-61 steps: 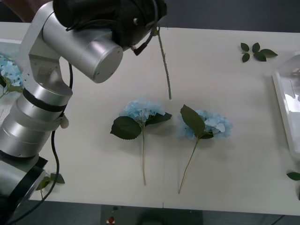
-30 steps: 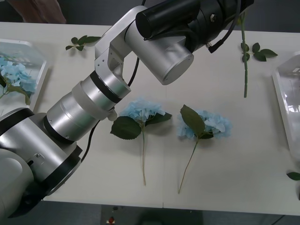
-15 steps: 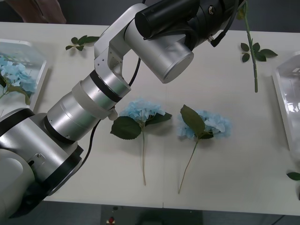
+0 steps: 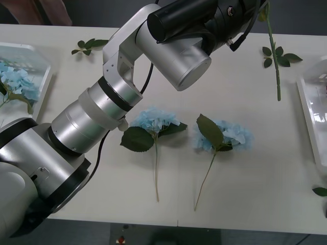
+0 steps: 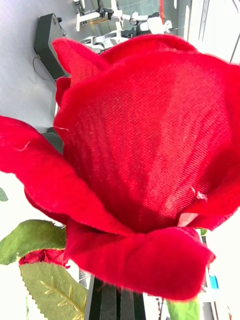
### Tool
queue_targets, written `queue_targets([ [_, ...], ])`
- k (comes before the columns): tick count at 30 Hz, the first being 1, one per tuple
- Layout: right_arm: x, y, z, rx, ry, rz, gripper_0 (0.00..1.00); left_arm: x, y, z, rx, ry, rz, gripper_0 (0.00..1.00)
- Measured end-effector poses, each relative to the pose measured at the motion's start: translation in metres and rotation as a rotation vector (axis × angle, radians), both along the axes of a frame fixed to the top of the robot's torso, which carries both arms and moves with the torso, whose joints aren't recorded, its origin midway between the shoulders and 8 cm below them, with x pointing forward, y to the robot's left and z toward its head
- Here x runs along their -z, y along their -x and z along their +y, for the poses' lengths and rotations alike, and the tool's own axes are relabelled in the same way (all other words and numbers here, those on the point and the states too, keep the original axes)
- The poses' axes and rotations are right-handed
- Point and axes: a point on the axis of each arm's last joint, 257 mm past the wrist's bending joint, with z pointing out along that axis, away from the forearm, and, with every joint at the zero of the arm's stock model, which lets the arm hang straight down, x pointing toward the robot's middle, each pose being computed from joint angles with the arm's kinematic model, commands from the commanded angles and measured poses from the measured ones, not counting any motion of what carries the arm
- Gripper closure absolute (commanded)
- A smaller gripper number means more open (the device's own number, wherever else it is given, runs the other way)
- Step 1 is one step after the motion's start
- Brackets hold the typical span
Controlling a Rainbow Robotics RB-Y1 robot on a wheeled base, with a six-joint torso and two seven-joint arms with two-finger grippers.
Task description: Put the red flowers into the right box and the blue flowers into the left box
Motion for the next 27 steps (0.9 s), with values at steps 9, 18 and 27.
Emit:
queue_targets([
  [9,-0.056,-0.004,0.070,-0.227,-0.128,-0.075,0.00,0.000,0.000,0.000,0.000,0.000,0.000,1.00],
  [18,-0.104,0.003,0.140,-0.473,-0.263,-0.148,0.00,0.000,0.000,0.000,0.000,0.000,0.000,1.00],
  [27,-0.114,0.009,0.182,-0.615,-0.467,-0.071,0.00,0.000,0.000,0.000,0.000,0.000,0.000,1.00],
])
